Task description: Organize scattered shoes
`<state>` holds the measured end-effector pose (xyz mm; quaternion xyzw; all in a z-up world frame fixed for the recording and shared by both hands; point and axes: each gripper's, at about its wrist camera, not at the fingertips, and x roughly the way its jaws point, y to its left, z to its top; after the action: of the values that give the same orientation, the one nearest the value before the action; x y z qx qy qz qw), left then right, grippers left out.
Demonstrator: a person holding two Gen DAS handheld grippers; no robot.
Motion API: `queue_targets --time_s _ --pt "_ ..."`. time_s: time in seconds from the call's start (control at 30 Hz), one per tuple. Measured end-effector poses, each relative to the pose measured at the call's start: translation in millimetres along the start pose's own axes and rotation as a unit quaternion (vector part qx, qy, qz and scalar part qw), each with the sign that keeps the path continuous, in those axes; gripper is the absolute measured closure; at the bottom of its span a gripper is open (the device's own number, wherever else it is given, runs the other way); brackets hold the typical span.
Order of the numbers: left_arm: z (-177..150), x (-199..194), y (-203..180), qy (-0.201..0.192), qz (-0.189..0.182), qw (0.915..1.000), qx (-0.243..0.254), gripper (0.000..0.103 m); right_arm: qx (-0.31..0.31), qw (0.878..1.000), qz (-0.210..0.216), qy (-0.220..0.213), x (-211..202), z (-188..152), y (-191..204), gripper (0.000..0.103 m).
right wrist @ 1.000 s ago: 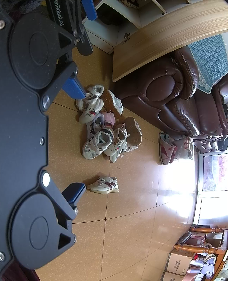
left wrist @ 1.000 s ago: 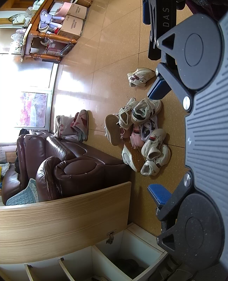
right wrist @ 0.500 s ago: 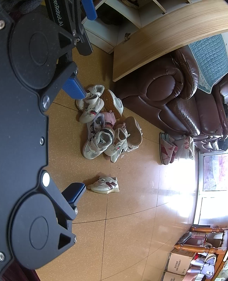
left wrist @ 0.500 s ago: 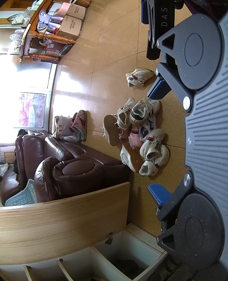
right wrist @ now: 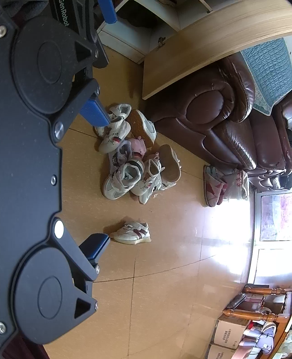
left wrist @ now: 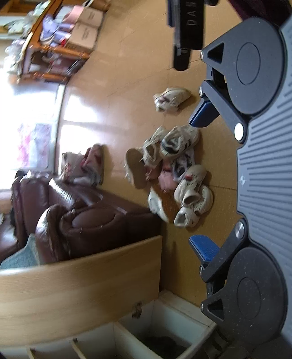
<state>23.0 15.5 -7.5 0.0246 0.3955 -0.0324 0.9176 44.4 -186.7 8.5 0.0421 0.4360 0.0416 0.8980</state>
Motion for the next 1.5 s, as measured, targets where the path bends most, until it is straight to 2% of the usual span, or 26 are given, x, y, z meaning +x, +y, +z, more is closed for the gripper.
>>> queue_targets --time_s 0.27,0.4,0.57,0.73,1.0,1.07,1.13,1.37,1.43,1.5 --pt "19 17 11 -0.01 -0.004 0.9999 0.011 0.0 -0.024 1.0 0.003 -0.002 4 21 4 0.0" --pt "28 26 16 -0.016 -0.006 0.9997 0.016 0.0 -0.023 1.0 0.016 0.015 19 34 -1 0.0" --pt "38 43 25 -0.007 -0.023 0.9997 -0.005 0.0 -0.047 0.998 0.041 0.016 32 50 -2 0.0" --pt "49 73 40 -0.002 -0.012 0.9999 -0.003 0.0 -0.065 0.994 0.074 0.039 51 71 -4 0.0" --pt "30 149 48 0.035 -0.002 0.9993 0.01 0.0 -0.042 0.996 0.076 0.029 94 74 -13 0.0" --pt "25 168 50 0.044 0.0 0.999 0.013 0.001 -0.018 0.996 0.071 0.044 114 72 -17 0.0" --pt "21 186 52 0.053 0.003 0.9985 0.016 0.007 0.004 0.996 0.068 0.057 130 71 -24 0.0" --pt "2 243 56 0.079 -0.022 0.9966 -0.011 0.014 0.04 0.993 0.06 0.098 178 54 -33 0.0" --pt "-4 255 57 0.084 -0.032 0.9956 -0.026 0.026 0.039 0.992 0.058 0.106 186 50 -32 0.001" --pt "-11 268 58 0.089 -0.042 0.9943 -0.04 0.029 0.039 0.991 0.053 0.112 195 48 -32 0.001"
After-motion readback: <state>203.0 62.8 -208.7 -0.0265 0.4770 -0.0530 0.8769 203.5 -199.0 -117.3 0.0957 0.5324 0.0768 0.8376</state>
